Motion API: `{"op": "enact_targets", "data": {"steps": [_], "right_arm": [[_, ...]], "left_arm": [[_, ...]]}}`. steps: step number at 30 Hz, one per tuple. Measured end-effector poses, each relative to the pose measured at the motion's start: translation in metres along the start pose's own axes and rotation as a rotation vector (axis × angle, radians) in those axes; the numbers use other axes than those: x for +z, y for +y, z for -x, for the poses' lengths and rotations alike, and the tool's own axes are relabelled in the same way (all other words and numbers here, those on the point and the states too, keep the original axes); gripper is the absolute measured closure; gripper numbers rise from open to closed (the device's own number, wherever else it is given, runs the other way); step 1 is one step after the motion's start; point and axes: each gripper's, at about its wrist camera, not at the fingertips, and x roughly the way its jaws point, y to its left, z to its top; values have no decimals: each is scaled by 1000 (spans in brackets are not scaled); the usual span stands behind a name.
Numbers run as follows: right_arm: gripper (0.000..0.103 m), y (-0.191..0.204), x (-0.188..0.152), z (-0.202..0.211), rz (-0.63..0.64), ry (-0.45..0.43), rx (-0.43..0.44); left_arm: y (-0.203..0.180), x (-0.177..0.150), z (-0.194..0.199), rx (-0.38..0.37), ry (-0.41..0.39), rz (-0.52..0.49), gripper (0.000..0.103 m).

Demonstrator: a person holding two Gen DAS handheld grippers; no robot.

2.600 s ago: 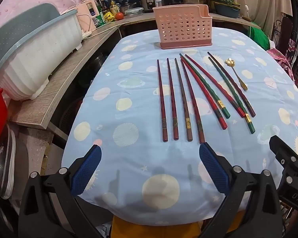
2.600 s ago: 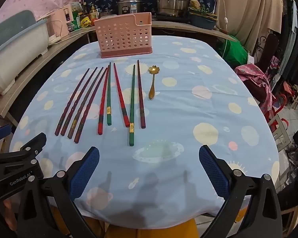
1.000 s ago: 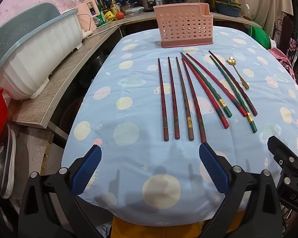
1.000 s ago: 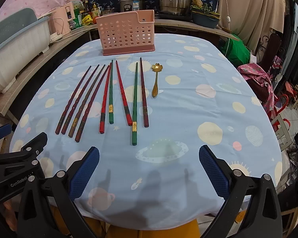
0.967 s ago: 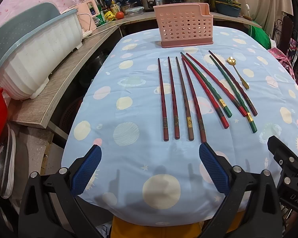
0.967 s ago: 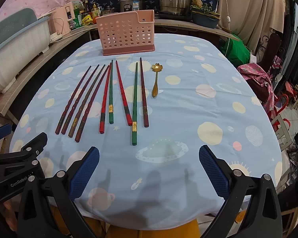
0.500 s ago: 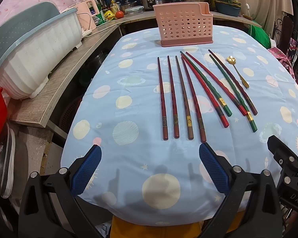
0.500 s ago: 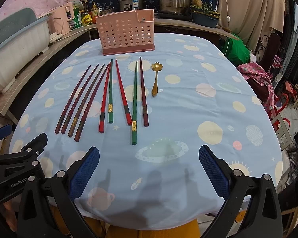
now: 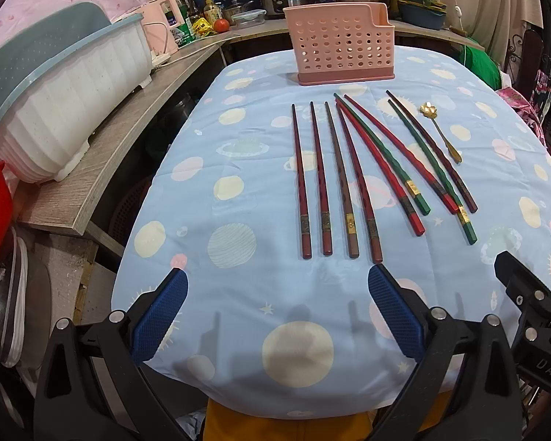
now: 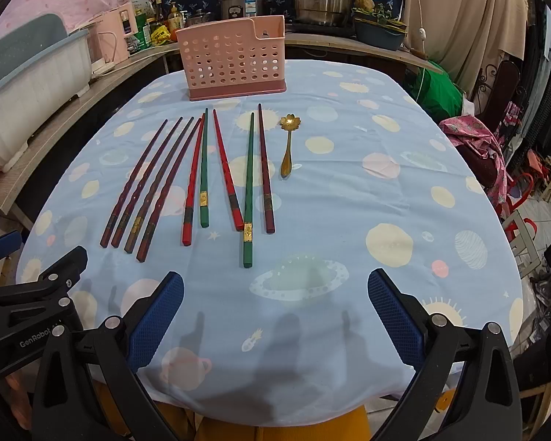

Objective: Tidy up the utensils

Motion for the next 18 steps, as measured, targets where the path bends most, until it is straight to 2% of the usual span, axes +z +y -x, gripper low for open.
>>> {"op": "enact_targets", "data": {"steps": [18], "right_arm": [[7,0,-1,-2,-1,5,-2]], "left_arm": [[0,0,-3,-2,12,3,9]]}}
